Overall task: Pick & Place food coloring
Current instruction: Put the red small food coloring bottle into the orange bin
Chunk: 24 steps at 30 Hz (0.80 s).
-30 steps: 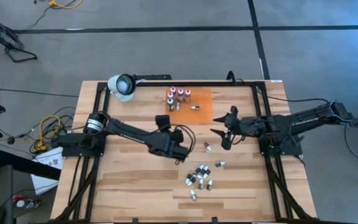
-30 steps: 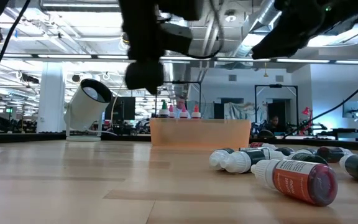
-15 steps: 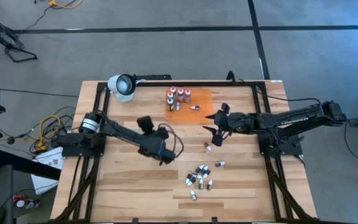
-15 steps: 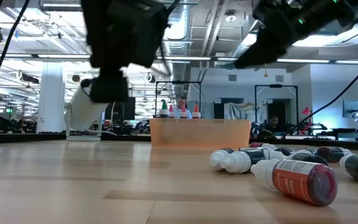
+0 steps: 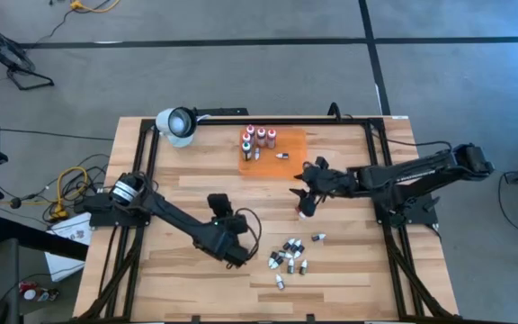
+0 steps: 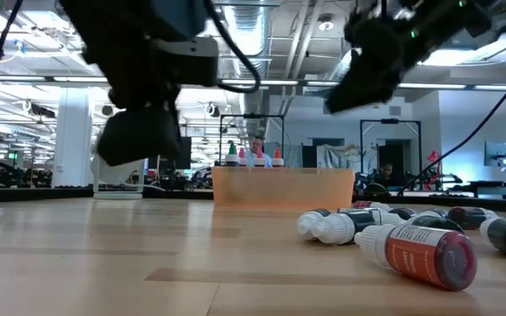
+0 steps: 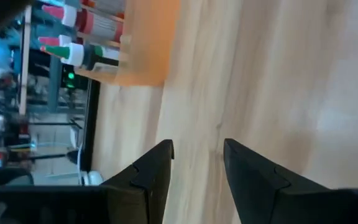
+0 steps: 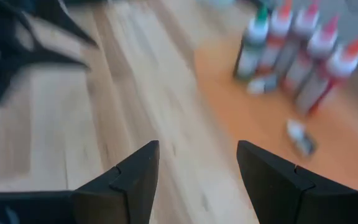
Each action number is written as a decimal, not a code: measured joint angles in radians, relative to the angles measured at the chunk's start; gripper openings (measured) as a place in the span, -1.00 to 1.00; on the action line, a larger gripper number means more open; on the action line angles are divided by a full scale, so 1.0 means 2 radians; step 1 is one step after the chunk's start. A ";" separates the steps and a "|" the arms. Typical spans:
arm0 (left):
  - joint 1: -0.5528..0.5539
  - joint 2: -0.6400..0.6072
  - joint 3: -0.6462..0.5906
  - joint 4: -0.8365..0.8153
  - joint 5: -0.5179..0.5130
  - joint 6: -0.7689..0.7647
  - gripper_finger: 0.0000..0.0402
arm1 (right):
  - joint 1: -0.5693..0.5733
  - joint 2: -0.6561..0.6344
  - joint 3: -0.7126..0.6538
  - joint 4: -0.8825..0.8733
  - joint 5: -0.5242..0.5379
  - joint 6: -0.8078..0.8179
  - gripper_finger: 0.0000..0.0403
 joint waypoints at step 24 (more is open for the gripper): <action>-0.038 0.000 0.002 -0.001 -0.032 -0.030 -0.30 | 0.021 0.126 0.000 -0.093 -0.068 0.233 0.04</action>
